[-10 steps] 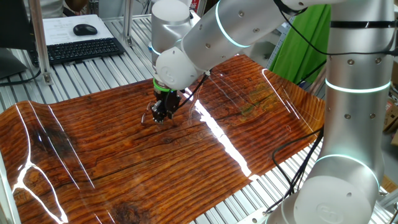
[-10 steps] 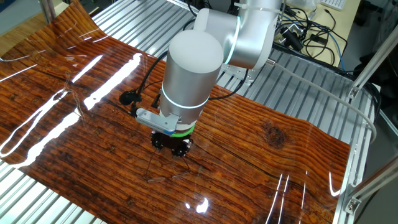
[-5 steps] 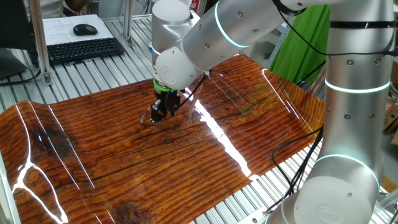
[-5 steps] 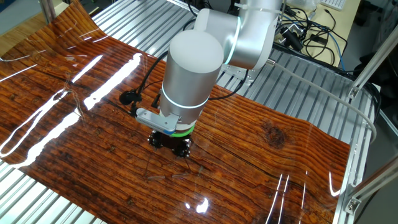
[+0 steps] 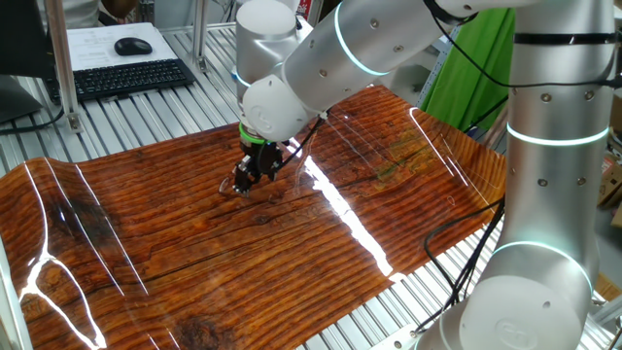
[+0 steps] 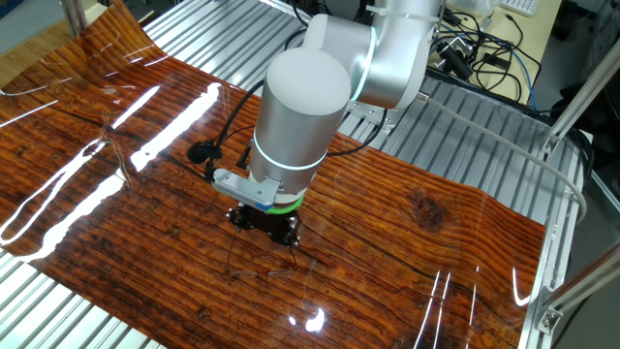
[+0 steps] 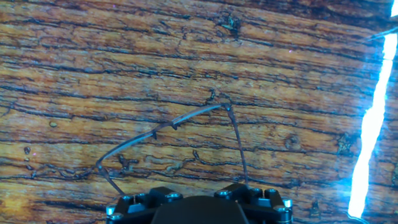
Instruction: Unfold the leg of the glasses (with one hand)
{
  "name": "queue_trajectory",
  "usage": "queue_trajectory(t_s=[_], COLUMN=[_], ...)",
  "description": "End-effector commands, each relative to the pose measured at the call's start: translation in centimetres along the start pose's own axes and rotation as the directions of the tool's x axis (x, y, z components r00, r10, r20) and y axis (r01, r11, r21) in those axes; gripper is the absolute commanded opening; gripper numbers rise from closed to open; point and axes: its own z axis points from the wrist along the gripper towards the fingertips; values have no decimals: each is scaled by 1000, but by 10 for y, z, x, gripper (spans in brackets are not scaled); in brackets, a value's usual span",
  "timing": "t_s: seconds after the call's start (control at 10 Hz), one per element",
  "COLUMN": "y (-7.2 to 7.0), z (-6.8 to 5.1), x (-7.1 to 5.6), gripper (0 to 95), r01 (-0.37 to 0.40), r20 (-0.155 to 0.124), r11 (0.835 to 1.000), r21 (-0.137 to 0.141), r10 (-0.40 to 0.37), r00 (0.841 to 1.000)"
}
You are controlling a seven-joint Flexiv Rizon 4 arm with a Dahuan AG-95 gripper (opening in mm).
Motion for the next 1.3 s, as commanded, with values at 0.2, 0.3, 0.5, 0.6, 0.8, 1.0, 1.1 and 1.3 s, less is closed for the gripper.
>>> queue_trajectory(t_s=[0.2,0.3,0.5,0.6,0.8,1.0,1.1,1.3], y=[0,-1,-2,-5,-13,-16,-19,-29], z=[-17,-23,-37,-45,-52,-52,-50,-46], x=[-2,-3,-4,-3,1,11,15,29], gripper=[760,570,0,0,0,0,0,0], r01=[-21,-32,-28,-31,-28,-52,-57,-69], r20=[-54,-62,-75,-78,-88,-84,-83,-91], r11=[998,996,996,996,997,995,995,994], r21=[-56,-80,-86,-79,-78,-80,-77,-83], r10=[18,27,22,25,21,45,51,62], r00=[998,998,997,997,996,995,995,994])
